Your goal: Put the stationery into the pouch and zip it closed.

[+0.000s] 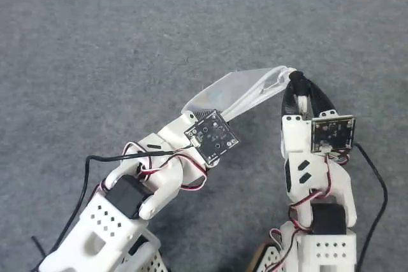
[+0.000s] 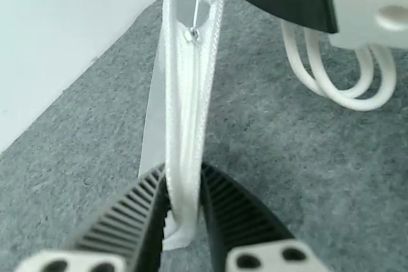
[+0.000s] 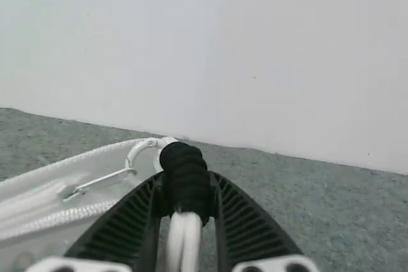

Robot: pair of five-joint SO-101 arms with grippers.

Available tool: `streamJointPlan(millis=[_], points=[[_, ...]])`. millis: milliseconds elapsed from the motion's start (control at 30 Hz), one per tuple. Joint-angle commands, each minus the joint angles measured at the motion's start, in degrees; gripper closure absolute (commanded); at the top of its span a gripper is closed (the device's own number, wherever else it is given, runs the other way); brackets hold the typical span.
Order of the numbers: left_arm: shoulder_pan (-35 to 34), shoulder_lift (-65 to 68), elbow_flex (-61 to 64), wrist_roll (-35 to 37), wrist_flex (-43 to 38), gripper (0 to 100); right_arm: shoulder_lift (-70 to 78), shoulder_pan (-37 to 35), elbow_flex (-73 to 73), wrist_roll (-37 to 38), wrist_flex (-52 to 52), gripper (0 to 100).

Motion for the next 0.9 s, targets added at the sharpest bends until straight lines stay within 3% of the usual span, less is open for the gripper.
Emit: streamJointPlan(millis=[0, 500, 867], points=[[-1.2, 0.1, 1.2, 1.1, 0.6, 99, 1.3, 3.0, -4.1, -0.9, -2.5, 99.4], [-3.3, 0.1, 0.8, 1.1, 0.7, 99, 1.4, 11.0, -2.9, -4.6, -5.6, 99.4], [-5.0, 0.0, 0.7, 1.1, 0.6, 99, 1.4, 12.1, -1.6, -6.2, -7.2, 99.4]])
